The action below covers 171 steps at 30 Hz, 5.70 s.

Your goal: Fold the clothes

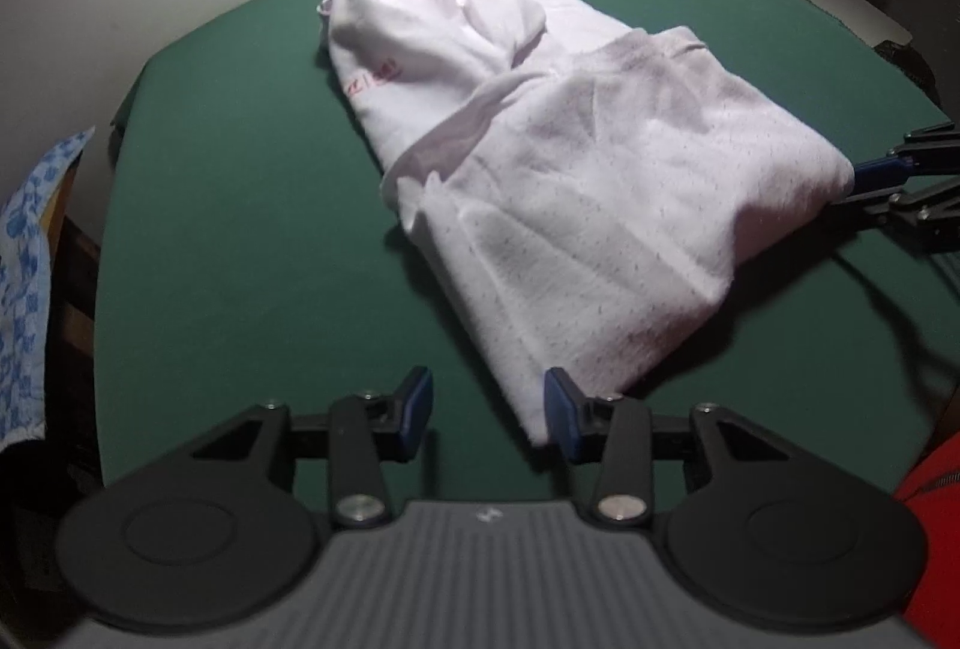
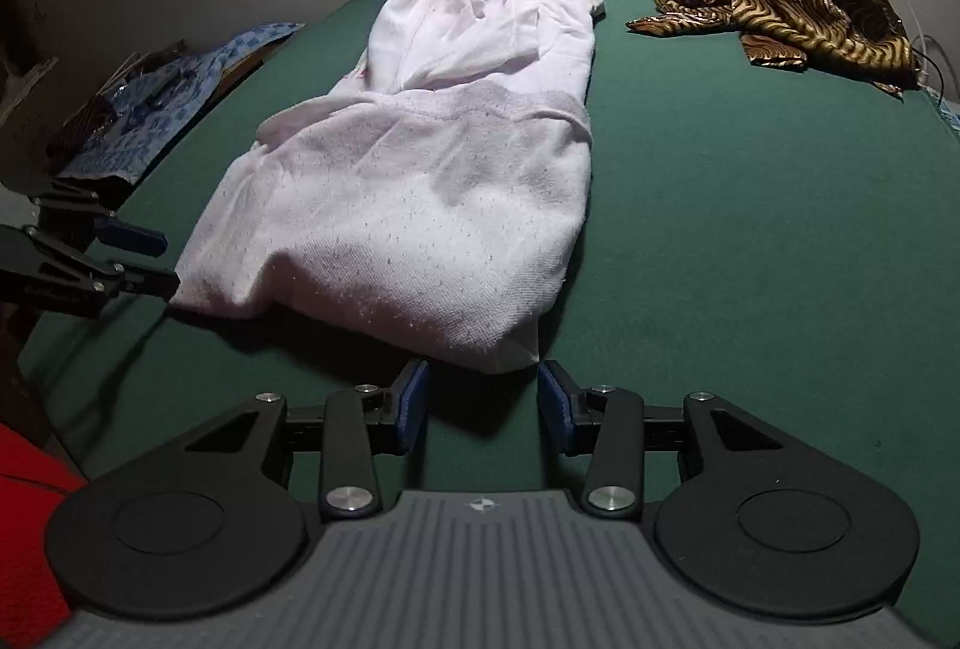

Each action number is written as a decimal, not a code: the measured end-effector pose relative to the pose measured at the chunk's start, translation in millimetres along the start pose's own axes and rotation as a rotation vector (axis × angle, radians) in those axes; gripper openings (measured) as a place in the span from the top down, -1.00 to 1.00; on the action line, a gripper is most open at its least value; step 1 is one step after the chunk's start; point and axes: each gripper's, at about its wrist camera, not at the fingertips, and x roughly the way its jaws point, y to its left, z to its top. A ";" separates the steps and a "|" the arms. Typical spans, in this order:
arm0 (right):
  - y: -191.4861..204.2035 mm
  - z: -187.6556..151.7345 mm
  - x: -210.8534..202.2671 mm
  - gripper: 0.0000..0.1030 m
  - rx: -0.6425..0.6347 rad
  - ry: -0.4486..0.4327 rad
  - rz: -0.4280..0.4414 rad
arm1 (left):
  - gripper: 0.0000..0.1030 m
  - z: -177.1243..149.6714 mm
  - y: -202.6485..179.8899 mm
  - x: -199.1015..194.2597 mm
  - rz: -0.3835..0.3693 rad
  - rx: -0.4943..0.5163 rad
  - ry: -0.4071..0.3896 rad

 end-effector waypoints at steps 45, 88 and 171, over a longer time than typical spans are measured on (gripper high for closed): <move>105.0 141.3 107.7 0.38 -0.692 0.004 0.277 | 0.27 22.8 8.6 10.5 0.042 -0.037 -0.028; 53.2 117.6 116.0 0.60 -0.027 0.027 0.194 | 0.43 16.8 -12.4 -7.0 -0.023 -0.031 -0.110; 11.3 20.4 -79.3 0.82 -0.067 -0.133 0.096 | 0.99 -28.3 -10.1 -80.1 -0.010 -0.153 -0.169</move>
